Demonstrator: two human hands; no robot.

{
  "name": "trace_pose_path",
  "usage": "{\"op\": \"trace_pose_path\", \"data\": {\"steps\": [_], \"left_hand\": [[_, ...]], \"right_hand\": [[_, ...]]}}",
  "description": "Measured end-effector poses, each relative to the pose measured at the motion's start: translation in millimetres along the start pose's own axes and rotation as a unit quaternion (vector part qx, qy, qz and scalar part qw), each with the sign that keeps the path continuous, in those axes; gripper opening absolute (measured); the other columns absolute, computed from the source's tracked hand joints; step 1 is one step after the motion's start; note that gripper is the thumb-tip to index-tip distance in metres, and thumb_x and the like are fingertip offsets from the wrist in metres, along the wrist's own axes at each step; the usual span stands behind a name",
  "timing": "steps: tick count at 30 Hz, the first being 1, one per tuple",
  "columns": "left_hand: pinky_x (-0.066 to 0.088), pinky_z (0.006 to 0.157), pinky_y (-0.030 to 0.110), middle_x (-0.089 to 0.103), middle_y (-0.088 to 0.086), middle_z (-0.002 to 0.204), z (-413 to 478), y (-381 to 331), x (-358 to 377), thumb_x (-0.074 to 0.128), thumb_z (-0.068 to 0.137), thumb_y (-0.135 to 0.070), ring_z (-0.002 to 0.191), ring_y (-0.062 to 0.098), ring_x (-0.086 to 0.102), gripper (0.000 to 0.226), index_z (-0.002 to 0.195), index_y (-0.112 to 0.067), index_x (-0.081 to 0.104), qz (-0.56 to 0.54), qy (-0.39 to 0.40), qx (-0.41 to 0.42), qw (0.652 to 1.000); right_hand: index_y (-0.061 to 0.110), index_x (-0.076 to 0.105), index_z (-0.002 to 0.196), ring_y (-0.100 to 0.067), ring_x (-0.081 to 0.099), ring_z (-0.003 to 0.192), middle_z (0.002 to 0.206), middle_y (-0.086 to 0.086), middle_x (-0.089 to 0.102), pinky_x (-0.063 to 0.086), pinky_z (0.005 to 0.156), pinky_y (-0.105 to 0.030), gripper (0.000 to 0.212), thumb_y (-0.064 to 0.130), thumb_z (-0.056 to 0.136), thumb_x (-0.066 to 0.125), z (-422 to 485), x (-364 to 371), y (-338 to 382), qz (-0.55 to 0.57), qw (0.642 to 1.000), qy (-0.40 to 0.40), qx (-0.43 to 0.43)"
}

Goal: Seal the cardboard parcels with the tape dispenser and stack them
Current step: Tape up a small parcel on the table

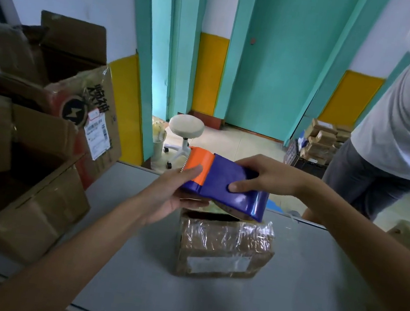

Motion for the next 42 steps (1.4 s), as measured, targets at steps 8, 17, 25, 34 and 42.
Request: {"op": "trace_pose_path", "data": {"steps": [8, 17, 25, 34, 42], "left_hand": [[0.049, 0.081, 0.042, 0.066, 0.012, 0.114, 2, 3, -15, 0.060, 0.065, -0.064, 0.099, 0.027, 0.065, 0.079, 0.127, -0.016, 0.050, -0.051, 0.016, -0.061, 0.997], [0.045, 0.073, 0.031, 0.062, 0.008, 0.094, 3, 11, -21, 0.039, 0.098, -0.029, 0.084, 0.018, 0.056, 0.022, 0.094, -0.017, 0.057, 0.071, -0.083, -0.017, 0.994], [0.046, 0.069, 0.029, 0.068, 0.007, 0.088, 4, 10, -36, 0.051, 0.076, -0.046, 0.079, 0.017, 0.063, 0.049, 0.103, -0.005, 0.059, 0.065, -0.012, -0.058, 0.996], [0.046, 0.072, 0.030, 0.064, 0.009, 0.089, 4, 19, -31, 0.054, 0.082, -0.023, 0.081, 0.018, 0.056, 0.021, 0.095, -0.007, 0.059, 0.034, -0.004, -0.050, 0.998], [0.046, 0.070, 0.031, 0.064, 0.010, 0.092, 5, 25, -37, 0.047, 0.095, -0.019, 0.084, 0.019, 0.056, 0.016, 0.092, -0.009, 0.059, 0.051, -0.057, -0.060, 0.995]], "right_hand": [[0.022, 0.070, 0.103, -0.017, 0.067, 0.085, 0.097, 0.000, 0.072, 0.055, 0.085, -0.042, 0.063, 0.066, 0.058, 0.065, -3, -5, 21, 0.001, 0.992, -0.125, 0.004], [0.016, 0.072, 0.097, -0.016, 0.067, 0.080, 0.088, -0.002, 0.072, 0.055, 0.080, -0.040, 0.068, 0.067, 0.054, 0.058, -11, -8, 35, -0.053, 0.985, -0.162, 0.009], [0.022, 0.072, 0.095, -0.013, 0.066, 0.074, 0.081, 0.002, 0.071, 0.054, 0.073, -0.034, 0.065, 0.068, 0.052, 0.059, -16, -14, 27, -0.064, 0.985, -0.159, 0.032], [0.017, 0.067, 0.110, -0.014, 0.065, 0.088, 0.101, 0.000, 0.070, 0.054, 0.085, -0.035, 0.076, 0.064, 0.052, 0.058, -8, -1, 18, -0.071, 0.993, -0.085, 0.050], [0.025, 0.065, 0.101, -0.015, 0.069, 0.084, 0.095, 0.003, 0.071, 0.058, 0.077, -0.030, 0.099, 0.090, 0.027, 0.062, 0, 5, 3, -0.018, 0.999, -0.003, 0.035]]}}
Point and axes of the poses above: each hand's wrist, its own z-axis towards the middle knuckle, its own x-axis out of the palm, y = z × x, the point moved 4 cm from there along z, towards the middle knuckle
